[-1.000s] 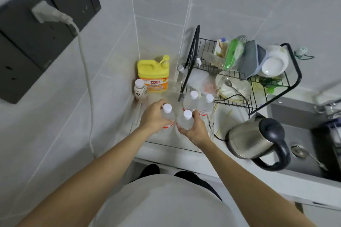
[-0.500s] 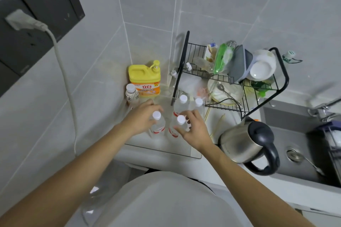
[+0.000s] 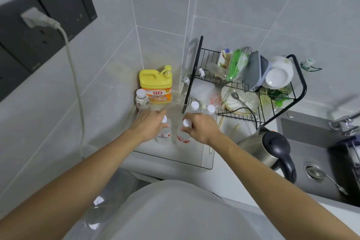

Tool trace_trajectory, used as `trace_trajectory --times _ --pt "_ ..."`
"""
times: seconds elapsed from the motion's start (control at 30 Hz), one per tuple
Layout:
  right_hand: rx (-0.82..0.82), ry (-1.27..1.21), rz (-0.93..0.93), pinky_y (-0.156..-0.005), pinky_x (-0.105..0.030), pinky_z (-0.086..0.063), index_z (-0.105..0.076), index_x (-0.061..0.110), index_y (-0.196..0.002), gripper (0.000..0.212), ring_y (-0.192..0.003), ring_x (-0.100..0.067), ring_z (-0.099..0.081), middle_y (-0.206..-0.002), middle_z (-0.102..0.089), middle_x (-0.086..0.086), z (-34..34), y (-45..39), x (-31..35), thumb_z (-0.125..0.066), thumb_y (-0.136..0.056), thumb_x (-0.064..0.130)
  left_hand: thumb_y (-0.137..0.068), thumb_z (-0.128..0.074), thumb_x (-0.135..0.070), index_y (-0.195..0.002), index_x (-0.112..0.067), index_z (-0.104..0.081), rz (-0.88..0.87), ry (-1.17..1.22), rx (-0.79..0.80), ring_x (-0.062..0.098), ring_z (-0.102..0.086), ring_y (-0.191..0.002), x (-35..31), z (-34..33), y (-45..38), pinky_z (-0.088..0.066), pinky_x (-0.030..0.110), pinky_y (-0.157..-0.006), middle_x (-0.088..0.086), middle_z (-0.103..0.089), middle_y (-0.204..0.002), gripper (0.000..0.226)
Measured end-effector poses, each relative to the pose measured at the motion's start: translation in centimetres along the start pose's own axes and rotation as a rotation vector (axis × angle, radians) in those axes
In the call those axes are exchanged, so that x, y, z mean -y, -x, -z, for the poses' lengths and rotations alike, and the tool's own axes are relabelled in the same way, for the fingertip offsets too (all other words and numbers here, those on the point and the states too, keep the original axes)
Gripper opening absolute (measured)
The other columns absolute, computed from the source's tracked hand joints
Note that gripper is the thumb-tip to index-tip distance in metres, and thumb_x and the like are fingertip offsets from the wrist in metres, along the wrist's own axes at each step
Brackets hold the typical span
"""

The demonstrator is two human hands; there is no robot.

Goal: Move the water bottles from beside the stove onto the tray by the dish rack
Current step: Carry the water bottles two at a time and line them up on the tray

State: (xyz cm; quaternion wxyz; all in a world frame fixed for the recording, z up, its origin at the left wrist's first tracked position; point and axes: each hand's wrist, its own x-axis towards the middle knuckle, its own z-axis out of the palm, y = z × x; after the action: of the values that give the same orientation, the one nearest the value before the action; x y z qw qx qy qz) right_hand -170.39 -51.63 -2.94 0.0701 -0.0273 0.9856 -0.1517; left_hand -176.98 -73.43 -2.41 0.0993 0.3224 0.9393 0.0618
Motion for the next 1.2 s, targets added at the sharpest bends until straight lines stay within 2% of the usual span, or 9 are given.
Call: trace_trajectory --times 0.17,0.27,0.47,0.57,0.67,0.73,0.9,1.03,1.2 --pt "0.025 0.089 0.064 -0.070 -0.037 -0.044 -0.061 0.026 -0.117 0.032 -0.101 -0.036 -0.068 -0.111 -0.072 -0.005 0.7 -2.0 1.0 -0.063 -0.097 0.051 -0.105 -0.057 -0.043 -0.124 -0.010 -0.048 0.055 0.055 -0.009 0.041 -0.066 -0.102 1.7 0.9 -0.5 -0.049 0.043 -0.073 0.015 -0.069 -0.116 0.039" --pt "0.043 0.121 0.081 -0.071 -0.035 -0.040 -0.059 0.028 -0.115 0.029 -0.107 -0.036 -0.065 -0.116 -0.072 -0.004 1.1 -3.3 1.6 -0.064 -0.097 0.050 -0.105 -0.057 -0.045 -0.123 -0.010 -0.050 0.083 0.064 -0.021 0.042 -0.067 -0.100 2.0 1.4 -1.0 -0.039 0.038 -0.066 0.015 -0.070 -0.114 0.040" --pt "0.059 0.213 0.122 -0.091 -0.041 -0.050 -0.060 0.024 -0.122 0.035 -0.115 -0.033 -0.063 -0.118 -0.072 -0.008 2.6 -6.0 3.2 -0.063 -0.098 0.049 -0.104 -0.059 -0.043 -0.123 -0.011 -0.053 0.181 0.073 -0.035 0.041 -0.066 -0.106 2.9 1.5 -2.2 -0.041 0.037 -0.069 0.015 -0.068 -0.118 0.038" --pt "0.046 0.299 0.147 -0.095 -0.042 -0.042 -0.061 0.025 -0.121 0.035 -0.116 -0.032 -0.060 -0.112 -0.072 -0.009 3.1 -7.5 3.6 -0.063 -0.097 0.049 -0.105 -0.058 -0.043 -0.121 -0.010 -0.052 0.206 0.087 -0.039 0.041 -0.066 -0.105 3.3 1.4 -2.8 -0.041 0.038 -0.068 0.015 -0.067 -0.117 0.038" --pt "0.045 0.352 0.143 -0.097 -0.041 -0.038 -0.060 0.026 -0.128 0.037 -0.119 -0.031 -0.059 -0.116 -0.070 -0.010 3.5 -8.7 3.5 -0.062 -0.098 0.047 -0.105 -0.057 -0.044 -0.123 -0.010 -0.051 0.221 0.102 -0.031 0.037 -0.066 -0.108 3.3 1.3 -3.7 -0.042 0.038 -0.069 0.011 -0.066 -0.117 0.038" --pt "0.064 0.355 0.111 -0.098 -0.040 -0.038 -0.058 0.027 -0.131 0.039 -0.120 -0.030 -0.059 -0.120 -0.070 -0.009 3.6 -9.3 3.1 -0.063 -0.097 0.047 -0.106 -0.056 -0.042 -0.127 -0.012 -0.051 0.241 0.157 -0.017 0.034 -0.065 -0.116 3.2 1.4 -4.3 -0.041 0.037 -0.072 0.005 -0.065 -0.117 0.038" --pt "0.098 0.308 0.064 -0.101 -0.042 -0.039 -0.056 0.028 -0.132 0.039 -0.123 -0.030 -0.058 -0.125 -0.069 -0.005 3.9 -9.6 2.2 -0.065 -0.098 0.042 -0.104 -0.059 -0.045 -0.130 -0.009 -0.054 0.230 0.148 -0.052 0.040 -0.061 -0.122 3.2 1.4 -6.1 -0.045 0.041 -0.080 0.017 -0.064 -0.134 0.045" --pt "0.116 0.269 0.025 -0.101 -0.044 -0.042 -0.057 0.025 -0.131 0.038 -0.123 -0.032 -0.058 -0.126 -0.068 -0.008 3.9 -9.7 1.5 -0.065 -0.098 0.042 -0.104 -0.058 -0.047 -0.124 -0.008 -0.054 0.205 0.137 -0.082 0.039 -0.063 -0.117 2.8 1.3 -6.9 -0.038 0.039 -0.073 0.017 -0.068 -0.123 0.043" --pt "0.114 0.212 0.000 -0.096 -0.045 -0.044 -0.058 0.023 -0.128 0.038 -0.120 -0.033 -0.059 -0.123 -0.068 -0.008 3.5 -9.7 1.3 -0.066 -0.097 0.042 -0.100 -0.063 -0.048 -0.124 -0.010 -0.056 0.195 0.152 -0.028 0.040 -0.065 -0.112 2.4 1.7 -7.4 -0.053 0.045 -0.083 0.018 -0.069 -0.119 0.046"
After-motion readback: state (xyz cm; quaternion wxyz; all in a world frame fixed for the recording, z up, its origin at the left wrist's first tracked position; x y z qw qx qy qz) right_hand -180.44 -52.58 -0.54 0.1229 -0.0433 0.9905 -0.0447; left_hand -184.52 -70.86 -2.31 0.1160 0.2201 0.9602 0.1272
